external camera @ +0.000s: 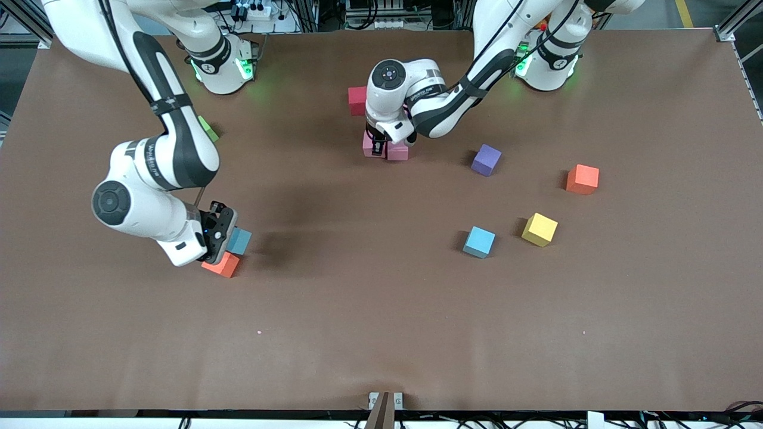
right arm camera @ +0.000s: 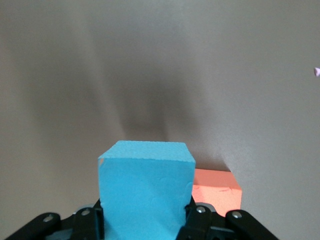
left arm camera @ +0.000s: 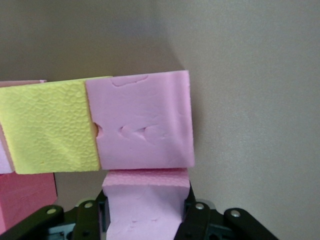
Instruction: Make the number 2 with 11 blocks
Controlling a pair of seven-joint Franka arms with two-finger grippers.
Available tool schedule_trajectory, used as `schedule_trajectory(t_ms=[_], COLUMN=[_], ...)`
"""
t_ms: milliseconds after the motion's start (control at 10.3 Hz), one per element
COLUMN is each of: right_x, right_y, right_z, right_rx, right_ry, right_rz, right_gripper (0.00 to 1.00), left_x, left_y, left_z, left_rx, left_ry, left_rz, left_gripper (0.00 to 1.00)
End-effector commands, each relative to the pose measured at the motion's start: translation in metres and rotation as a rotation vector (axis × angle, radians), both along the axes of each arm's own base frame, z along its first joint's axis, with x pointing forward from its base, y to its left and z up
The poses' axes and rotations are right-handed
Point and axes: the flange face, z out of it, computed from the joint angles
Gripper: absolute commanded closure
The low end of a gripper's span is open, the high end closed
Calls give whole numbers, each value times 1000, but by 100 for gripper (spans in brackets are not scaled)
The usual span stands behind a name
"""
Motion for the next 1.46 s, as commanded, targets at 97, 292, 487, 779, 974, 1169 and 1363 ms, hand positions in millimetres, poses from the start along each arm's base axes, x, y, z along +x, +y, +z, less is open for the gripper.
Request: schedule_trajectory(t_ms=[97,292,487,779,974,1169,1363], right_x=[-15,-27,-35,-30,-30,-33,-35], right_y=[21,28,44,59,63,68,72], right_z=[-5,-16,-12,-29,-43,-57,-60], right_rx=[-58,-60,-72,-104,-100,-101,-103], right_ry=[22,39,30,-79,-76,-53,-42], right_rz=[99,118,162,230,236,251,265], right_gripper=[100,100,100,100,100,100,100], left_x=[-3,-3,-3,-4,-3,-4,-6], left_y=[9,9,9,6,7,7,8], left_z=[9,10,10,7,7,8,6], left_rx=[7,6,5,-8,-7,-5,0], left_ry=[-30,-32,-31,-27,-29,-29,-27], left_rz=[48,48,49,49,48,45,42], left_gripper=[100,100,100,80,31,31,29])
